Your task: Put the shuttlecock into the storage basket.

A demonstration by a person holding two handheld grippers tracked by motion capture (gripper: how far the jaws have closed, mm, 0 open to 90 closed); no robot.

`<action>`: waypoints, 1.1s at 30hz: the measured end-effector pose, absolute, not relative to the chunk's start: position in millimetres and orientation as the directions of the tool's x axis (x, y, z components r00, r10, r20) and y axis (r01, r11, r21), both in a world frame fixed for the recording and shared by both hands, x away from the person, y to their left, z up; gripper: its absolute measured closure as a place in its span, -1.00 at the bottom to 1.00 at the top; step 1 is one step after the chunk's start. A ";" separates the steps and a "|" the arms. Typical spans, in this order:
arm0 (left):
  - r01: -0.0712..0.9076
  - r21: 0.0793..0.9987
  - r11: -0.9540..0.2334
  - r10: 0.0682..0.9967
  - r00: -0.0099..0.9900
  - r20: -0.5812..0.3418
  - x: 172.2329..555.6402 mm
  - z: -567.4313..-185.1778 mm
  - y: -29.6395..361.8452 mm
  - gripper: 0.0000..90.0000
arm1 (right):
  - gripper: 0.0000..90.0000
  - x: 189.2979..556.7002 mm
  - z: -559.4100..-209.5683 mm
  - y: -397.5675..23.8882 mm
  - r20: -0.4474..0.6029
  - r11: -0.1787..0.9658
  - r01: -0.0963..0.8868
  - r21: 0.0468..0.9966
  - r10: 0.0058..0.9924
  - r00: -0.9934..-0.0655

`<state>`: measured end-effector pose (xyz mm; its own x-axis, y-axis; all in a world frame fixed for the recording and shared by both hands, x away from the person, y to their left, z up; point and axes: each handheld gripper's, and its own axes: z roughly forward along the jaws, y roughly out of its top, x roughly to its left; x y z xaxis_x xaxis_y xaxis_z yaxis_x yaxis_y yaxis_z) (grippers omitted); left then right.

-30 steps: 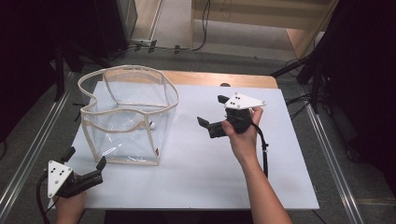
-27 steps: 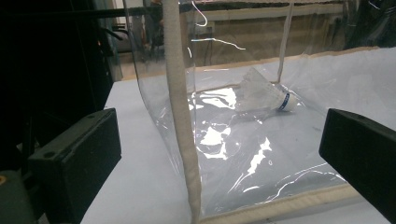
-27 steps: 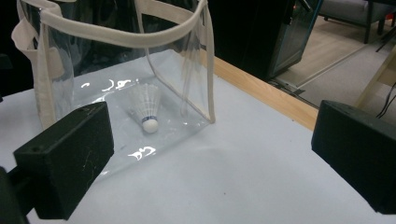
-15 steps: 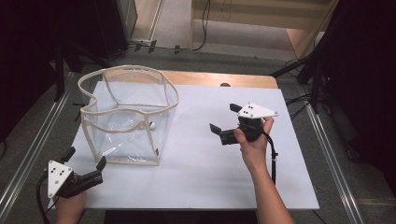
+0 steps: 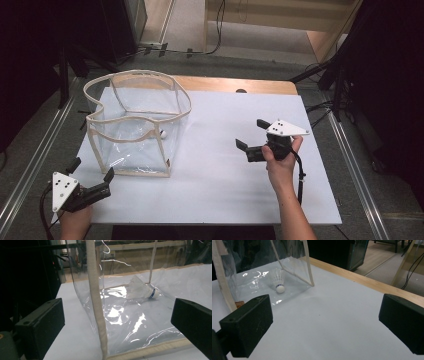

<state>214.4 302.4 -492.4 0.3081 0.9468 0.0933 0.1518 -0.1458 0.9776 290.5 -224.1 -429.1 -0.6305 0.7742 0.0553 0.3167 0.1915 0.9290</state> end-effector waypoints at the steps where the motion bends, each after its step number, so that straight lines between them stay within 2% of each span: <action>1: 0.152 0.978 -0.144 0.947 0.309 0.092 214.3 -492.4 302.6 -1.00 | -1.00 289.6 -431.2 -226.2 0.057 0.190 0.318 0.929 0.775 -0.629; 33: 0.152 0.976 -0.156 0.946 0.307 0.103 213.7 -492.7 301.6 -1.00 | -1.00 246.8 -479.2 -300.6 0.106 0.105 0.379 0.919 0.863 -0.494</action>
